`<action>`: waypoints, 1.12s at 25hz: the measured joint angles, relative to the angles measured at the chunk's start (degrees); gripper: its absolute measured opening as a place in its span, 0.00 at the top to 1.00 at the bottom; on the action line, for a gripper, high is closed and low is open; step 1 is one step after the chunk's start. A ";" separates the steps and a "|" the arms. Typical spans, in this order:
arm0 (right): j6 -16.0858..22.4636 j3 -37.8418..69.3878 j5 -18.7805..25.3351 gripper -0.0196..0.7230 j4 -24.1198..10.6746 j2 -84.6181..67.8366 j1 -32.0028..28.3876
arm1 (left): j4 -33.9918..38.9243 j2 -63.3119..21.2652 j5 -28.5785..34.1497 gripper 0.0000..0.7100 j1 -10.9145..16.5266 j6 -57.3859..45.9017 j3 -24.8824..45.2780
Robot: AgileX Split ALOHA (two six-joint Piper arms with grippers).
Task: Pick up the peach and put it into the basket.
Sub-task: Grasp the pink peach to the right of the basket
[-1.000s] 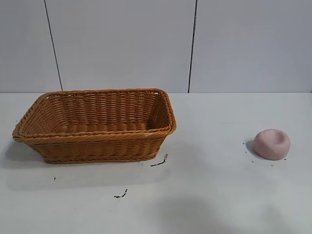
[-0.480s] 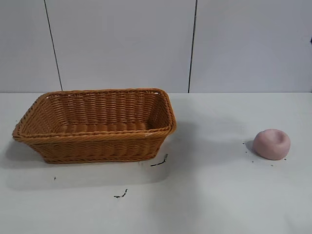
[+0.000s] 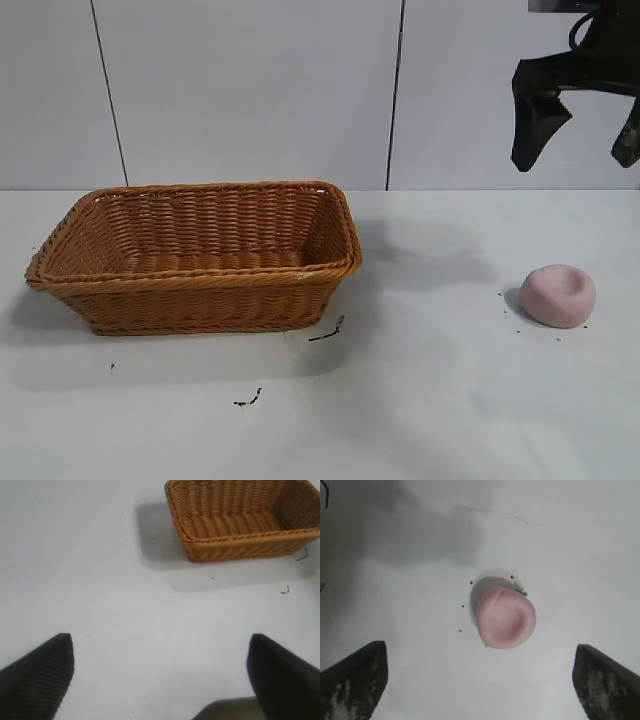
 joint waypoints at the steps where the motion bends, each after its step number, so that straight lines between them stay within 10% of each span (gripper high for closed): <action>1: 0.33 0.00 -0.48 0.05 -0.13 0.89 -0.22 | 0.00 0.00 0.00 0.03 0.00 0.00 0.00; 18: 0.73 -0.04 -4.54 0.05 0.92 12.84 -0.87 | 0.00 0.00 0.00 0.03 0.00 0.00 0.00; 20: 0.73 -0.04 -4.25 0.18 0.92 12.84 -0.87 | 0.00 0.00 0.00 0.03 0.00 0.00 0.00; 24: 0.73 -0.04 -3.70 0.76 0.31 12.84 -0.87 | 0.00 0.00 0.00 0.03 0.00 0.00 0.00; 28: 0.73 -1.81 -1.32 0.91 -1.22 12.27 -0.87 | 0.00 0.00 0.00 0.03 0.00 0.00 0.00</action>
